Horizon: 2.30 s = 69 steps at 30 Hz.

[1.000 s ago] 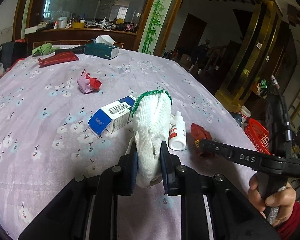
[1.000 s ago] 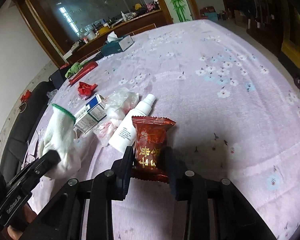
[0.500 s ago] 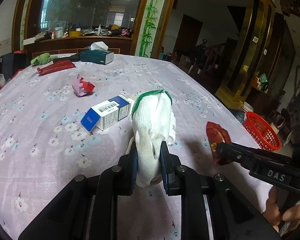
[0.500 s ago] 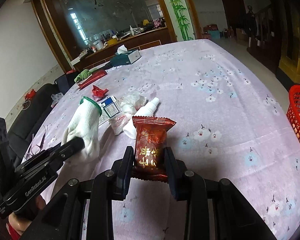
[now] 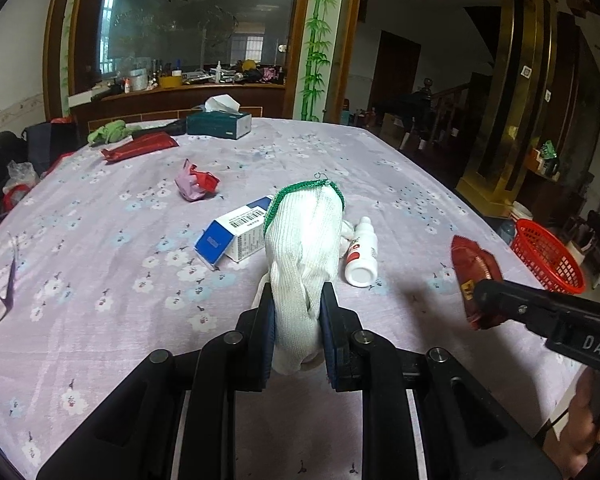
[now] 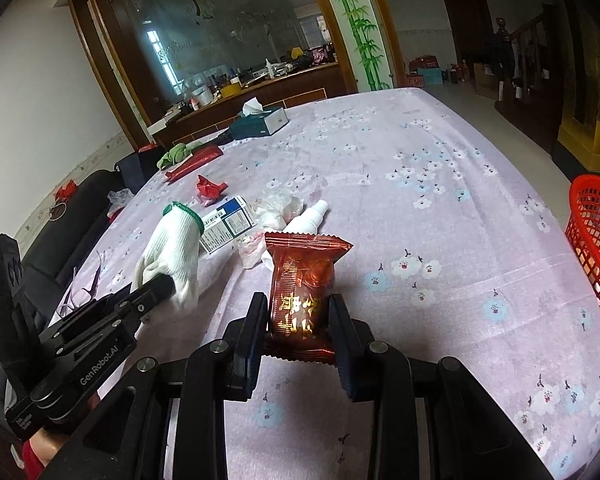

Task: Collect trash
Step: 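Lift and hold the glove and red packet above the table with both tools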

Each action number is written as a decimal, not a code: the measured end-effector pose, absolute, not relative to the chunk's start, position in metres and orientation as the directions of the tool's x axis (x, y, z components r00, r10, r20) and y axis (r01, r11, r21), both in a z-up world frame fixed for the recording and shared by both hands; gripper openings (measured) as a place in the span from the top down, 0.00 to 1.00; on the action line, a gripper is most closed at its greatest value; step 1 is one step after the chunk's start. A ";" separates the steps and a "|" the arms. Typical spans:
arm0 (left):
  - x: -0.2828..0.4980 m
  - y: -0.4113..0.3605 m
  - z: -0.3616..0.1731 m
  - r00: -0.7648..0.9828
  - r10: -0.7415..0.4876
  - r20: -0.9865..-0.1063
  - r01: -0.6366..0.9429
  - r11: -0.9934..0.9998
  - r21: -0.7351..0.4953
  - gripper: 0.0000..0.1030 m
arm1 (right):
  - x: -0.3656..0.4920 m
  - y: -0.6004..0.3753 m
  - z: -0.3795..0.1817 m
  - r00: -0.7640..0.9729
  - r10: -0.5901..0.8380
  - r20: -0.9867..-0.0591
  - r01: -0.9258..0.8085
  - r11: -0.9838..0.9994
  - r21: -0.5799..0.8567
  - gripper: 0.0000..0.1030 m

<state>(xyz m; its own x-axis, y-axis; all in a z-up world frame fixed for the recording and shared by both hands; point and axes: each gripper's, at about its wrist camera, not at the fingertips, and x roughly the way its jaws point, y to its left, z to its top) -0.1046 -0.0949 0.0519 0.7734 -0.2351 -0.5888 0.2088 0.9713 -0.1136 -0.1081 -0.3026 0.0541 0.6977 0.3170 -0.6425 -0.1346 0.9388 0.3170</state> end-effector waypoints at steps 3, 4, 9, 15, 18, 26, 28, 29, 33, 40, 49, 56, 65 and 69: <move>-0.110 -0.095 0.054 0.784 -0.218 -0.581 0.199 0.975 -0.097 0.81 | -0.112 -0.302 0.055 0.696 0.313 -0.646 -0.133 0.940 0.313 0.68; -0.111 -0.094 0.054 0.788 -0.212 -0.578 0.196 0.976 -0.090 0.81 | -0.114 -0.301 0.055 0.696 0.312 -0.646 -0.134 0.941 0.311 0.68; -0.120 -0.095 0.055 0.803 -0.182 -0.567 0.184 0.981 -0.054 0.81 | -0.121 -0.299 0.054 0.696 0.302 -0.651 -0.132 0.946 0.298 0.68; -0.132 -0.097 0.056 0.823 -0.143 -0.549 0.169 0.986 -0.003 0.81 | -0.130 -0.296 0.054 0.698 0.288 -0.656 -0.128 0.951 0.282 0.68; -0.137 -0.099 0.057 0.828 -0.134 -0.544 0.168 0.986 0.012 0.81 | -0.132 -0.295 0.055 0.703 0.284 -0.652 -0.130 0.953 0.274 0.68; -0.153 -0.109 0.062 0.844 -0.123 -0.522 0.178 0.982 0.057 0.81 | -0.140 -0.290 0.064 0.718 0.283 -0.636 -0.143 0.954 0.263 0.68; -0.155 -0.110 0.063 0.846 -0.122 -0.518 0.179 0.982 0.061 0.81 | -0.142 -0.289 0.067 0.721 0.285 -0.632 -0.147 0.954 0.262 0.68; -0.156 -0.110 0.064 0.848 -0.120 -0.516 0.178 0.982 0.064 0.81 | -0.142 -0.289 0.068 0.722 0.285 -0.630 -0.148 0.954 0.262 0.68; -0.160 -0.111 0.065 0.854 -0.107 -0.508 0.171 0.982 0.081 0.81 | -0.145 -0.288 0.072 0.728 0.286 -0.623 -0.152 0.954 0.260 0.68; -0.163 -0.111 0.065 0.855 -0.100 -0.509 0.166 0.982 0.086 0.81 | -0.147 -0.286 0.075 0.730 0.285 -0.621 -0.156 0.954 0.255 0.68; -0.164 -0.112 0.064 0.856 -0.099 -0.508 0.165 0.982 0.087 0.81 | -0.144 -0.286 0.074 0.722 0.289 -0.628 -0.157 0.953 0.258 0.68; -0.164 -0.112 0.064 0.855 -0.099 -0.509 0.166 0.982 0.087 0.81 | -0.144 -0.287 0.074 0.721 0.291 -0.628 -0.158 0.953 0.260 0.68; -0.164 -0.113 0.065 0.854 -0.101 -0.510 0.165 0.983 0.081 0.81 | -0.144 -0.287 0.069 0.718 0.275 -0.640 -0.148 0.958 0.245 0.68; -0.165 -0.112 0.063 0.854 -0.100 -0.510 0.163 0.983 0.081 0.81 | -0.143 -0.284 0.069 0.722 0.253 -0.644 -0.138 0.965 0.224 0.68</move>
<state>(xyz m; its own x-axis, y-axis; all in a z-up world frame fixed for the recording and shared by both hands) -0.1652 -0.1124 0.0627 0.8543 -0.0996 -0.5101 0.1632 0.9832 0.0813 -0.1435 -0.2841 0.0685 0.7224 0.2528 -0.6436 -0.1381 0.9648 0.2239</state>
